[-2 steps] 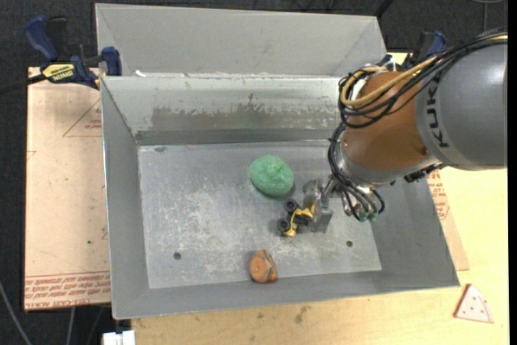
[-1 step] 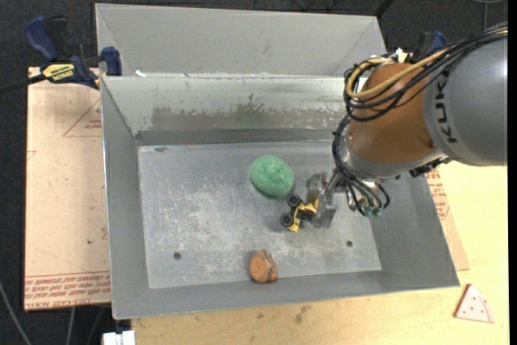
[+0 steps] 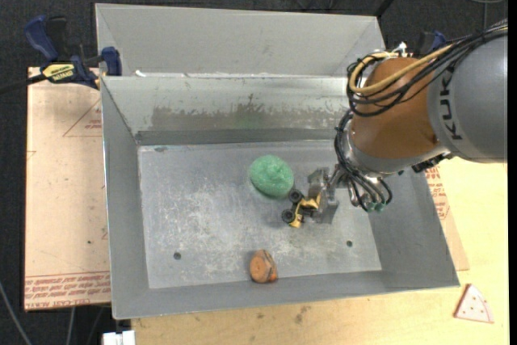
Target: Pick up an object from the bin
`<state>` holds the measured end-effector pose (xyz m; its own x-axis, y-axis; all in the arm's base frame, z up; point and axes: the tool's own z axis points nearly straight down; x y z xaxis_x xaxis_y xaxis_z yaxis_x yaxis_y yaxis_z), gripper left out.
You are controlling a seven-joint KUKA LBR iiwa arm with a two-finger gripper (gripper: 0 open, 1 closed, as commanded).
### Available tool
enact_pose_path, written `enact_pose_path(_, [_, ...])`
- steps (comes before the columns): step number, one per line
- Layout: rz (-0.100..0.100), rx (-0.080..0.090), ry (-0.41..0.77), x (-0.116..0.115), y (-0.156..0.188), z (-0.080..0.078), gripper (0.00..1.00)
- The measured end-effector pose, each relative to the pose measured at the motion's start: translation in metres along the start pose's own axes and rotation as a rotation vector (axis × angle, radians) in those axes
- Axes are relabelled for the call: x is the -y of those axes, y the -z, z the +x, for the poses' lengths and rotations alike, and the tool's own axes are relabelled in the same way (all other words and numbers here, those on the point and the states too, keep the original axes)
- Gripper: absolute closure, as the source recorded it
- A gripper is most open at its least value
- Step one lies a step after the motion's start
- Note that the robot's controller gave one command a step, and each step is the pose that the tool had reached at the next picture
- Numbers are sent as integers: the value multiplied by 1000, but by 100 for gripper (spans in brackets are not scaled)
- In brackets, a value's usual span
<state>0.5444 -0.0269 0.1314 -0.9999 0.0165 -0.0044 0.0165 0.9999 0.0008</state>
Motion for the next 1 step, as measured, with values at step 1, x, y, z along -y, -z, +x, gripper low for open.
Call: enact_pose_path(1, [0,1,0,0,6,0,100])
